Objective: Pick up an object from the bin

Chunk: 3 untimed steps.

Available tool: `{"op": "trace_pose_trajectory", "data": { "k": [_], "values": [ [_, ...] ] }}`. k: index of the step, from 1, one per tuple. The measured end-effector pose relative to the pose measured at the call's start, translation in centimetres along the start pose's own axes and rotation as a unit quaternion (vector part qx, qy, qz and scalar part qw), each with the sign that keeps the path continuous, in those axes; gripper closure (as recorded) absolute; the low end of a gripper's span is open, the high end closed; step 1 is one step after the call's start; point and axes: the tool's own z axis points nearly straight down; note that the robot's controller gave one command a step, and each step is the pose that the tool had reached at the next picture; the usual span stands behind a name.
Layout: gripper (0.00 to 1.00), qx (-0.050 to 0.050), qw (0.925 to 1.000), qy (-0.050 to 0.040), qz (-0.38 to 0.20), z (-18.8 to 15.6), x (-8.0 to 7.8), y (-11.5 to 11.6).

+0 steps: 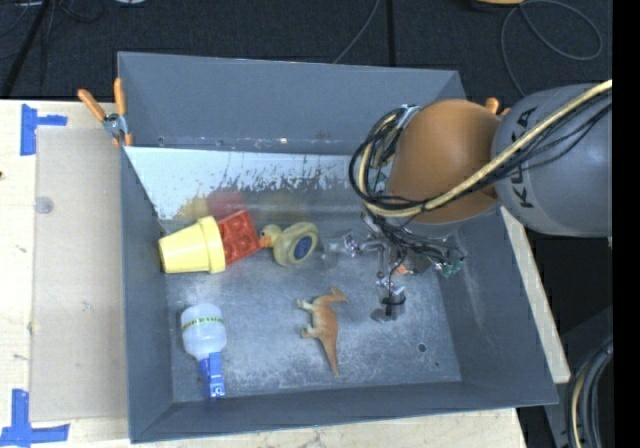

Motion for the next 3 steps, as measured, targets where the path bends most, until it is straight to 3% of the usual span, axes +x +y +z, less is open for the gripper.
{"op": "trace_pose_trajectory", "data": {
  "k": [1,2,3],
  "values": [
    [0.0,0.0,0.9975,0.0007,0.07,2.2,-0.4,0.4],
    [1.0,0.0,0.9935,-0.0009,-0.114,5.8,-0.1,2.3],
    [1.0,0.0,0.9935,-0.0009,-0.114,5.8,-0.1,2.3]
  ]
}}
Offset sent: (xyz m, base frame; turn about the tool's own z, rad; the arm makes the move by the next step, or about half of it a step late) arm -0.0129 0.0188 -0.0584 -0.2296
